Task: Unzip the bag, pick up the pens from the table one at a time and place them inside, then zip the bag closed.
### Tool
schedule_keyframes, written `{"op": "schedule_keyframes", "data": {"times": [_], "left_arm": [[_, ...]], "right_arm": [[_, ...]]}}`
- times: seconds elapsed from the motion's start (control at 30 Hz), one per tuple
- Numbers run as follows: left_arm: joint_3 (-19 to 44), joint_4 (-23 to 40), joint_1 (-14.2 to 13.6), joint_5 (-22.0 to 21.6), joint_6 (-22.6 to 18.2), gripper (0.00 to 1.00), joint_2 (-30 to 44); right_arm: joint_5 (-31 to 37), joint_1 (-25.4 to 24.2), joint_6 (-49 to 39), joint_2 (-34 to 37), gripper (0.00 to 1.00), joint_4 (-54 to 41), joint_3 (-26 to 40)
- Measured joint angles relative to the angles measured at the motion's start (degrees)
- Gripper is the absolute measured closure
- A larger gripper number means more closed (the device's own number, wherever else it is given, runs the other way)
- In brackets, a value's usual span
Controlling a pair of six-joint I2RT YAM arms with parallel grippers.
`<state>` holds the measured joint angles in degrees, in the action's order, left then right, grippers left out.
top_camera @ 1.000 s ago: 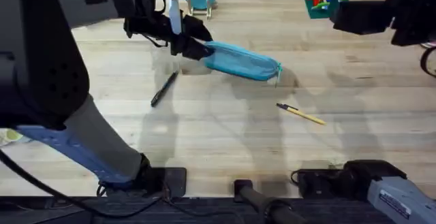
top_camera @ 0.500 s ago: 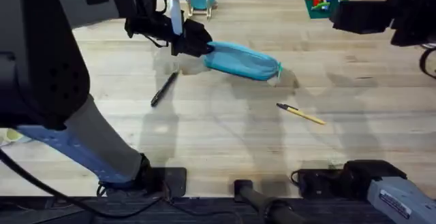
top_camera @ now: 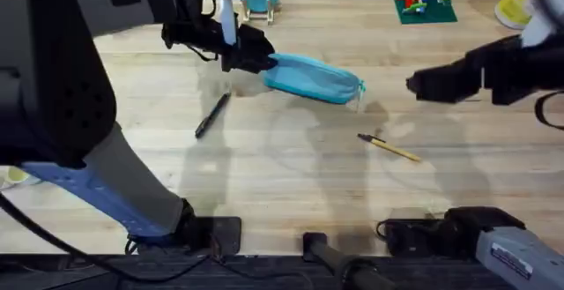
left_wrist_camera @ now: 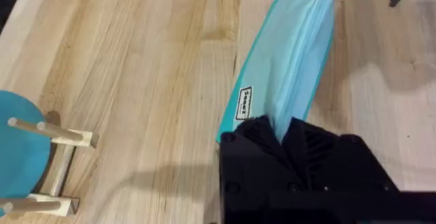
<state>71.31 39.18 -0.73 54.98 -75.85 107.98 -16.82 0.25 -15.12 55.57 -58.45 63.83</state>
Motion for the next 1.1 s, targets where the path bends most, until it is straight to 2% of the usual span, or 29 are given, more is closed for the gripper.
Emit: {"op": "schedule_keyframes", "data": {"times": [0.13, 0.3, 0.83, 1.1], "left_arm": [[0.0, 0.0, 0.0, -0.2, 0.0, 0.957, 0.0], [0.0, -0.2, -0.1, -0.4, 0.0, 0.957, 0.0], [0.0, -0.4, -0.1, -0.6, 0.0, 0.958, 0.0], [0.0, -0.4, -0.1, -0.6, 0.0, 0.958, 0.0]], "right_arm": [[0.0, 0.0, -10.8, 2.3, 0.005, -0.1, 0.0], [0.0, 0.0, -18.2, 5.4, 0.005, -0.1, 0.0], [-0.1, 0.0, -23.9, 8.9, 0.004, 4.6, 0.1], [-4.5, -1.0, -24.3, 8.9, 0.005, 7.3, 0.1]]}}
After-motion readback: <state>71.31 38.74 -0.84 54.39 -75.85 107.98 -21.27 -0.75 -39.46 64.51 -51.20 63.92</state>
